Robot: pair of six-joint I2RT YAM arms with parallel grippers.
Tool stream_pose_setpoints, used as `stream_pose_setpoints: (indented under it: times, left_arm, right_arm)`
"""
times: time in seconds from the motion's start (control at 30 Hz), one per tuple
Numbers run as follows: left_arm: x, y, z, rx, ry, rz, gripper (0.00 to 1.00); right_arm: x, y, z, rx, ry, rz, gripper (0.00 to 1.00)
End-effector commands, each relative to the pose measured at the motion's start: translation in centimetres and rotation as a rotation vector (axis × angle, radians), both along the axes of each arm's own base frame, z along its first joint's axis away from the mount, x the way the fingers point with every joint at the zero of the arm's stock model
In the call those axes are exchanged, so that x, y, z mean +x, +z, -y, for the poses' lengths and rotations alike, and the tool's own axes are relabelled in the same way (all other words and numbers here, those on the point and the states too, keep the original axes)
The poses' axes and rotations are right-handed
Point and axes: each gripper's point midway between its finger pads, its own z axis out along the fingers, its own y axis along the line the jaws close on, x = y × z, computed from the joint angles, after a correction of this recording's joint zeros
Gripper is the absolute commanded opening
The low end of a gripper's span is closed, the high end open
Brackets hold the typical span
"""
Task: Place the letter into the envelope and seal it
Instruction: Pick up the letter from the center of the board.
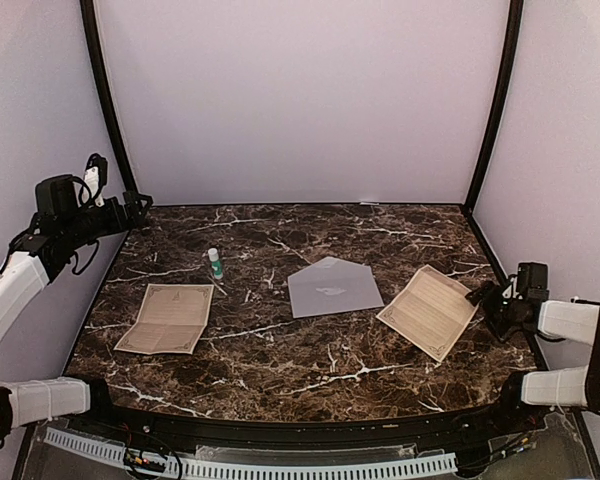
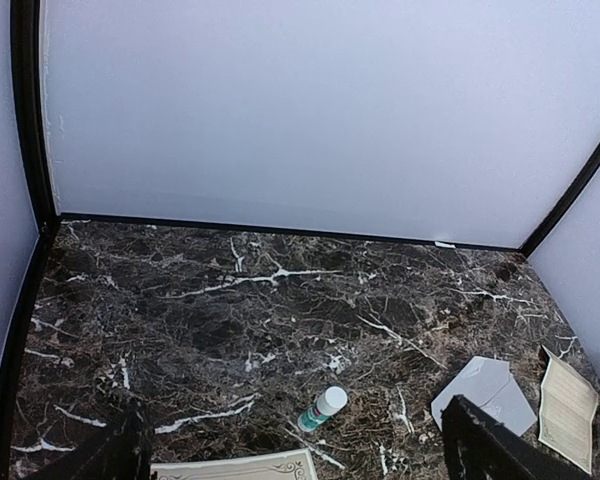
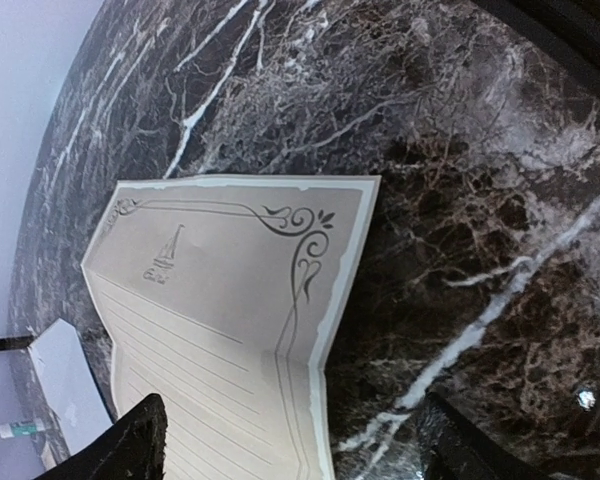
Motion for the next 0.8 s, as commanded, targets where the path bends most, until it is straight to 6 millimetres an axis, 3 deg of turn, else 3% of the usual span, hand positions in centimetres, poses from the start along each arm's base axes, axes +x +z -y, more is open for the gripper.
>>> stream_pose_setpoints:
  times: [0.0,0.27,0.53,0.77]
  left_arm:
    - [-0.2,0.3,0.1,0.008,-0.007,0.029,0.99]
    - [-0.1,0.2,0.2,0.004,-0.013,0.024,0.99]
    - [-0.2,0.3,0.4,0.004,-0.028,0.029,0.99]
    - [-0.3,0.3,0.7,0.004,-0.044,0.033,0.99]
  right_arm:
    - [2.1,1.9,-0.8,0.045,0.053,0.144,0.78]
    - [2.7,1.2,-0.3,0.035,0.051,0.165,0.66]
    - [3.2,0.6,0.2,0.028,0.043,0.168,0.64]
    - [4.1,-0.1,0.1,0.075,0.063,0.176,0.56]
